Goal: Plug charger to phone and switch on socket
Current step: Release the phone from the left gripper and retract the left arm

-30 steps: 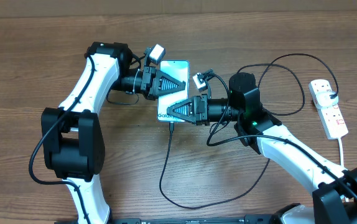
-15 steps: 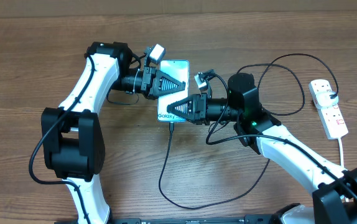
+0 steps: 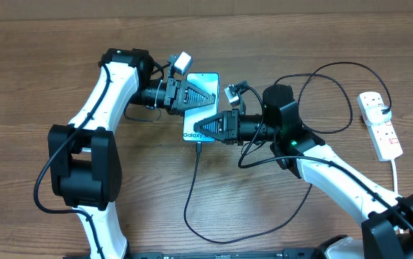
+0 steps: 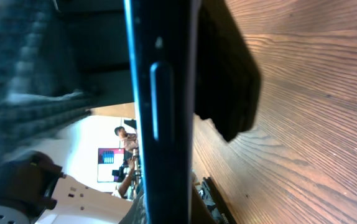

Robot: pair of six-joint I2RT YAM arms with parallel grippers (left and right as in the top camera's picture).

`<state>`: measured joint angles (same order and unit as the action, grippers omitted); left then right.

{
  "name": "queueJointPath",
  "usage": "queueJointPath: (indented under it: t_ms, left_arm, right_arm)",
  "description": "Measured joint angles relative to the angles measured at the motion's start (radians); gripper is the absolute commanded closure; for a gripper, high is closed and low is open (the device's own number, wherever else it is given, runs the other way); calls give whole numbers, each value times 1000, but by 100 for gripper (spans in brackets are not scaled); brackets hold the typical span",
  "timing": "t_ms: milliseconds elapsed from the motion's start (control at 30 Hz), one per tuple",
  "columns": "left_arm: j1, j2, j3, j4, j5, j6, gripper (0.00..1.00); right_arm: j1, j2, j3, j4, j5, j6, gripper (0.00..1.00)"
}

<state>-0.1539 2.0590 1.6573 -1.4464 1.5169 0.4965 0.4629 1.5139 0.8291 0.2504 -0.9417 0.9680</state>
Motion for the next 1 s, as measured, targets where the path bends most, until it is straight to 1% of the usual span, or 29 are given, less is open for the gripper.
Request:
queueJointPath:
  t_ms: [33, 233, 433, 467, 500, 533, 633, 667, 733, 833, 933, 1000]
  left_arm:
    - [0, 0, 0, 2, -2, 1, 43]
    - [-1, 0, 0, 35, -45, -24, 39]
    - [10, 0, -1, 97, -188, -109, 37]
    - [13, 0, -1, 106, -217, -123, 32]
    - [17, 0, -1, 114, -246, -129, 21]
    - [21, 0, -1, 122, -275, -135, 0]
    - [32, 0, -1, 129, -363, -160, 0]
    - [36, 0, -1, 134, -396, -167, 0]
    - [38, 0, -1, 145, -493, -204, 0]
    - [41, 0, -1, 158, -685, -290, 0]
    - [41, 0, -1, 166, -846, -364, 1]
    - [41, 0, -1, 172, -918, -392, 1]
  right_arm:
    - [0, 0, 0, -10, 3, 0, 95]
    - [0, 0, 2, -89, 18, -52, 96]
    - [3, 0, 5, -218, 55, -146, 96]
    - [4, -2, 9, -254, 76, -166, 96]
    - [5, -4, 10, -285, 97, -180, 96]
    - [6, -5, 10, -320, 122, -193, 96]
    - [6, -5, 7, -439, 259, -202, 96]
    - [5, -4, 5, -450, 279, -203, 96]
    - [1, -3, -6, -459, 339, -209, 96]
    - [2, -2, -13, -461, 412, -215, 96]
    - [2, 4, -13, -461, 454, -220, 96]
    - [2, 16, -13, -460, 473, -222, 96]
